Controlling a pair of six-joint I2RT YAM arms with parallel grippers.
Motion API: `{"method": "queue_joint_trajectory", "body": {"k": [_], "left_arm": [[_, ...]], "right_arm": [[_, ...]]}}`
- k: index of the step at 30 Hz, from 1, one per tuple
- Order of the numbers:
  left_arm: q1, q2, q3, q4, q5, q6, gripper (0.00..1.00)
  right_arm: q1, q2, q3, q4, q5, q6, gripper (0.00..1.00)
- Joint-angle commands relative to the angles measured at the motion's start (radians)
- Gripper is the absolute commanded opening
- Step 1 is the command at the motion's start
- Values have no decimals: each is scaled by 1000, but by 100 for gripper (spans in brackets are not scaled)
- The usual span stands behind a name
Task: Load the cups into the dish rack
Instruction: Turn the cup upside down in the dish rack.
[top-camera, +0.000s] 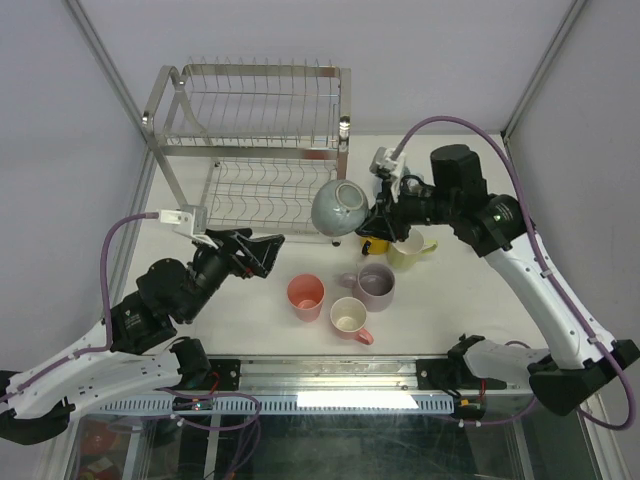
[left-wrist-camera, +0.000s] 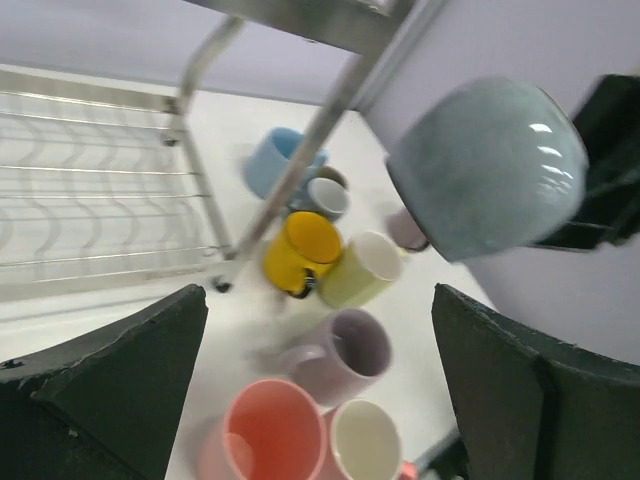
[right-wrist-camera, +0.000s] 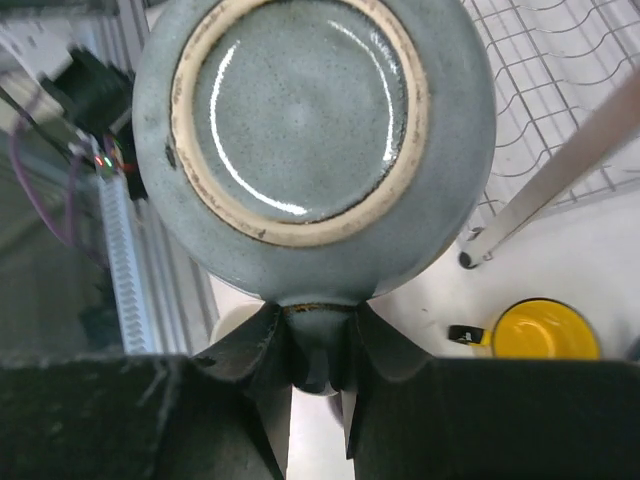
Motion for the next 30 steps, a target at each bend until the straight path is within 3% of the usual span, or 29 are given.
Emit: {"method": "queue_joint_trajectory", "body": {"k": [1,6,11,19,30], "left_arm": [[-9,7,88,-251,-188,92,93],[-10,-40,89,-315,-266,97,93],[-10,-139,93,-348,-340,119,88],[-10,-202,131,-465,-494,95,86],[-10,-448,19,-335,-527,165,85]], "right_arm": [[168,82,228,-219,247,-314,0],[386,200,355,-262,443,-339,0],[509,283,349,-112,535,-307,0],[514,481,420,51,579,-302,0],[517,702,431,403,738,-362,0]]}}
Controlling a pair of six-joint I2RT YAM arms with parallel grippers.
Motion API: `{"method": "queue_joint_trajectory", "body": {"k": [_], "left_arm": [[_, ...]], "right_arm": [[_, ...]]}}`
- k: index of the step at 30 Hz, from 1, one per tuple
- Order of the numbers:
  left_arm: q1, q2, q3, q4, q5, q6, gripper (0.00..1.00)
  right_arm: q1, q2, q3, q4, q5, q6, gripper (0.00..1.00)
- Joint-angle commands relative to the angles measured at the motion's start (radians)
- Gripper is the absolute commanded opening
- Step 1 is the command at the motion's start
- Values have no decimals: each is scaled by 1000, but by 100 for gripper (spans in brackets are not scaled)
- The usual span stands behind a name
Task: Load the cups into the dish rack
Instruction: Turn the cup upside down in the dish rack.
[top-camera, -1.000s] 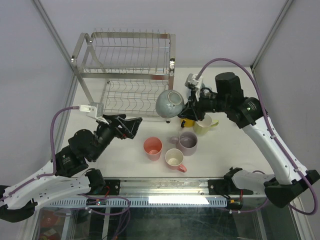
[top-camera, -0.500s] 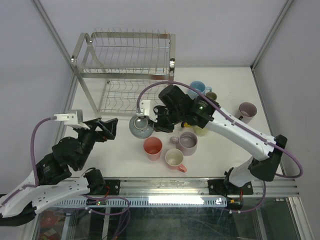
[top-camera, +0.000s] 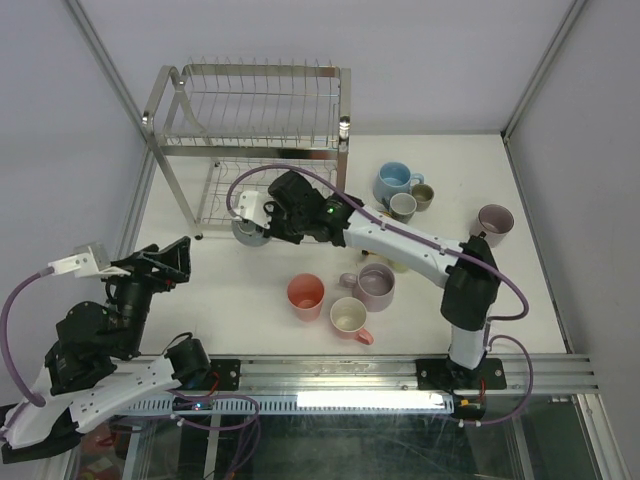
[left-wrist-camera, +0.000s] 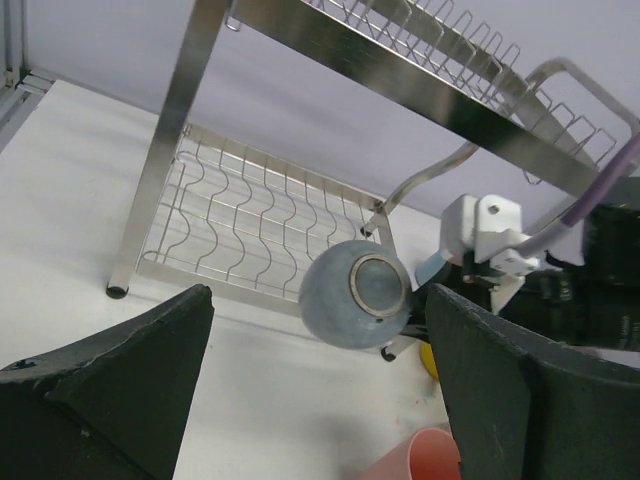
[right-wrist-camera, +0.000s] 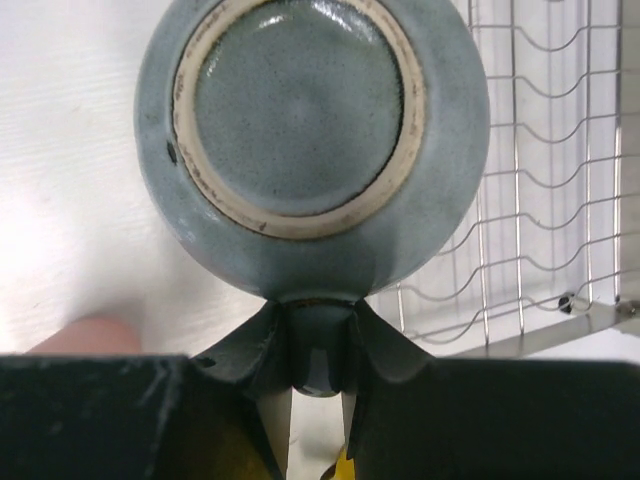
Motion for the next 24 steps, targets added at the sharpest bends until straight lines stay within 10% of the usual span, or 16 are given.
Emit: {"method": "queue_joint_trajectory", "body": {"k": [1,24], "left_arm": [[-10,-83,-41,49,-34,28,85],[15,-109,-45,14,-78,58,85]], "right_arm": [[0,43,96,328,47,-24,0],[-63,339,192,677,169,231,0]]}}
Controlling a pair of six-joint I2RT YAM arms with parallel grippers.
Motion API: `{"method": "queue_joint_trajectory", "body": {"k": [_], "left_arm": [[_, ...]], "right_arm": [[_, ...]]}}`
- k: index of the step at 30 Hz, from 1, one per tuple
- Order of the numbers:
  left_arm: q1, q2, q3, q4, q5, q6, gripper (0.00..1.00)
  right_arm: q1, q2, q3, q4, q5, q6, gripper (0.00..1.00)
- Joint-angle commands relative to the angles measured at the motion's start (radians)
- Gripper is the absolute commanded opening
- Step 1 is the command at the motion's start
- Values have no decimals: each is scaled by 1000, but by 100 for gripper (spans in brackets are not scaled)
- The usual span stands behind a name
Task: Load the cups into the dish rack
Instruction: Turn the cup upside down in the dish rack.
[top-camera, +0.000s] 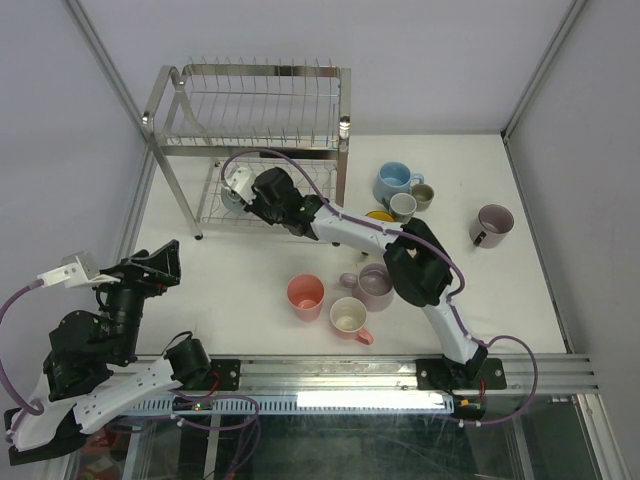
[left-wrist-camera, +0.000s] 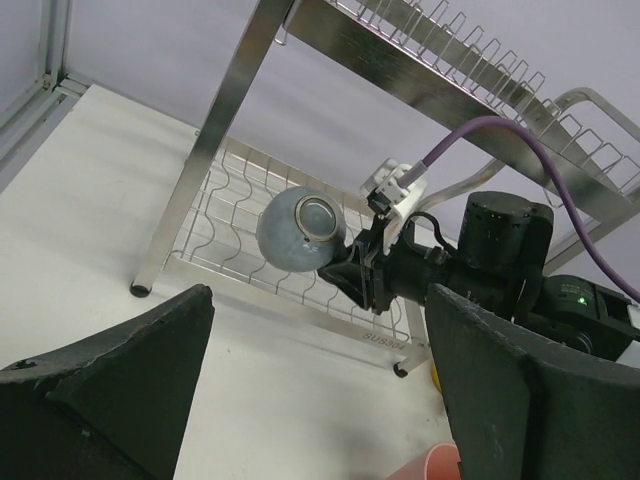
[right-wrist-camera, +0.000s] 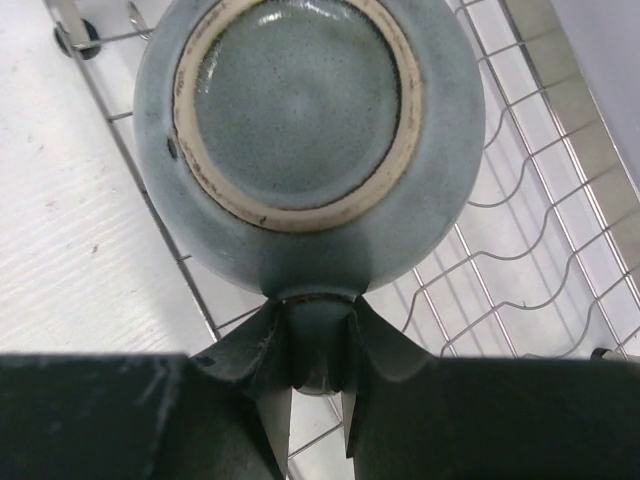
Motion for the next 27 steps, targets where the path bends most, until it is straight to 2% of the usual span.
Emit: {"method": "queue_joint_trajectory", "body": {"k": [1,13,21,27], "left_arm": [[17,15,-5,20,-3,50,85],[60,28,-26,66,55,88,86],[87,35,-35,88,94,101,86],[125,40,-46,113,140,110,85]], "right_arm": [[-1,-22,69,202,37,53,0],[-1,47,111,203,31,112,25],[-1,38,108,189,27,102,60],[9,-32,82,94,-79,11,71]]}}
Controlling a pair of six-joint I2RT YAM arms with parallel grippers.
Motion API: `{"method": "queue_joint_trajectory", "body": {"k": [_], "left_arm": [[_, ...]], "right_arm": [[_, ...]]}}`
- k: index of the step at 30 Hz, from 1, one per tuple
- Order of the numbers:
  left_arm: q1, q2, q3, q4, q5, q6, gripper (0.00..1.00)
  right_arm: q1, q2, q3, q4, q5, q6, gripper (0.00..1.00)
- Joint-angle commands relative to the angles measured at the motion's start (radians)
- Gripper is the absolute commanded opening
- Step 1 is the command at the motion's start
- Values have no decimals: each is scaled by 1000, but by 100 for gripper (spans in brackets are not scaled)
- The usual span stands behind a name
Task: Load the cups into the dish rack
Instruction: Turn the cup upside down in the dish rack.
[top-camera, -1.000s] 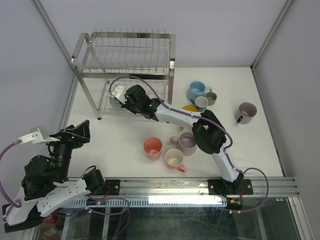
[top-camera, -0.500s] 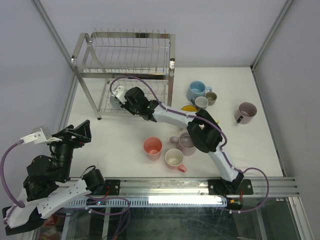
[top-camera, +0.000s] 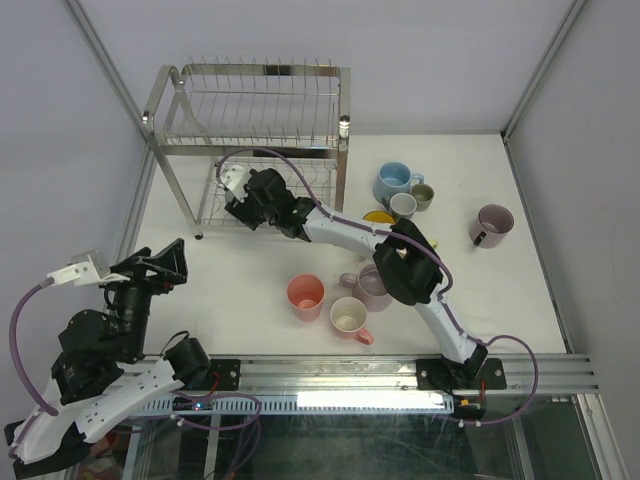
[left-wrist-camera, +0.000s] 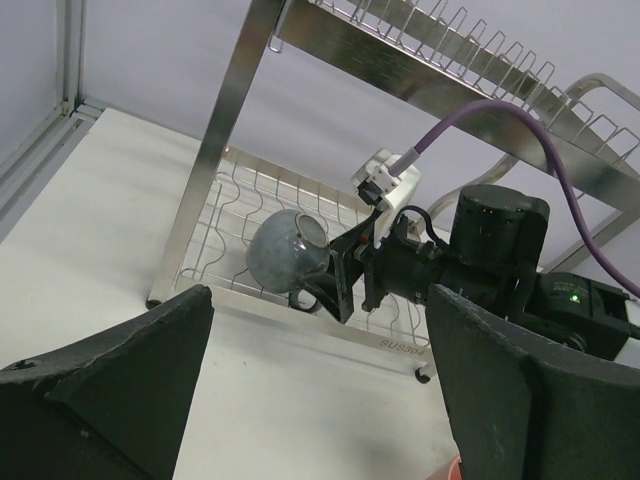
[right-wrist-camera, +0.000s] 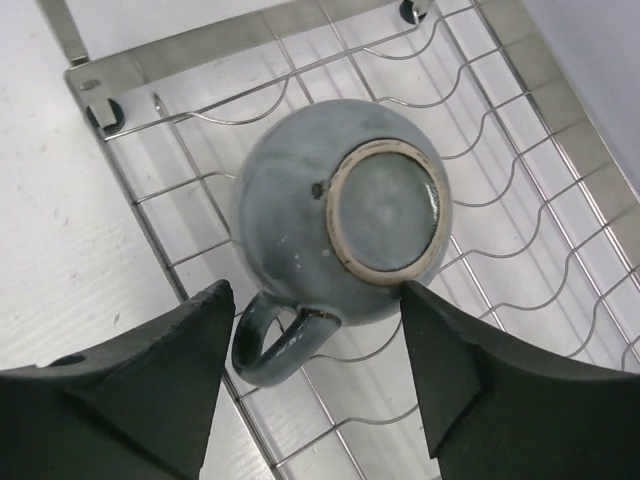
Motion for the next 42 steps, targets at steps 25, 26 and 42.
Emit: {"method": "queue_joint_trajectory", "body": {"k": [25,26,42], "left_arm": [[96,62,-122,101,248,-205,86],[96,77,-134,107,257,-222,85],[163,614,-174,407,355,-220,67]], "right_arm": [[68,-521,27,-1014,-568,-610,75],[61,-545,24,-1045,-561,-606,75],[-467,-1048,-331,-976,-738,-420,77]]}}
